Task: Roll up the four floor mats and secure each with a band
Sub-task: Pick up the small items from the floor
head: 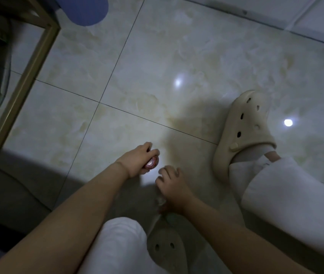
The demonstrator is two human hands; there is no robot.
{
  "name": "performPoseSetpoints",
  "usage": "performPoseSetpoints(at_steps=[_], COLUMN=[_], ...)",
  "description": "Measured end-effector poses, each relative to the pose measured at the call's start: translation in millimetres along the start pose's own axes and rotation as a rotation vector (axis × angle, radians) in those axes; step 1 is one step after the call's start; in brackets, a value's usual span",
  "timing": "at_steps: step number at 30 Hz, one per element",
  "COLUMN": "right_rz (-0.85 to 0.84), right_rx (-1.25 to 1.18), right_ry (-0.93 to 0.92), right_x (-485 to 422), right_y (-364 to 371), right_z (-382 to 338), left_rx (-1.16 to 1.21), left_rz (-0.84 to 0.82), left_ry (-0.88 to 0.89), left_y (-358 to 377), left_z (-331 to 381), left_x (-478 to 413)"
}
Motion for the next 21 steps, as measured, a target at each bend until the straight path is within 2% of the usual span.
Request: performPoseSetpoints(at_steps=[2, 6, 10, 16, 21], right_rz=[0.021, 0.054, 0.196, 0.507, 0.696], right_rx=[-0.009, -0.269, -0.55, -1.069, -1.123], right_ry=[0.025, 0.104, 0.159, 0.363, 0.185], right_x=[-3, -9, -4, 17, 42], right_y=[5, 11, -2, -53, -140], right_z=[-2, 3, 23, 81, 98], left_rx=[0.093, 0.273, 0.451, 0.762, 1.165], left_rz=[0.017, 0.02, 0.015, 0.104, 0.079], left_ry=[-0.012, -0.069, -0.127, -0.188, -0.137], left_y=[-3, -7, -12, -63, -121], left_z=[-3, -10, -11, 4, 42], left_x=[0, -1, -2, -5, -2])
Point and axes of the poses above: each hand's wrist, its own x-axis away from the middle knuckle, its own y-axis out of the palm, z = x × y, the point moved 8 cm from there along -x, towards the middle knuckle, and after that the axes turned 6 degrees about -y, right-handed, at the moved point
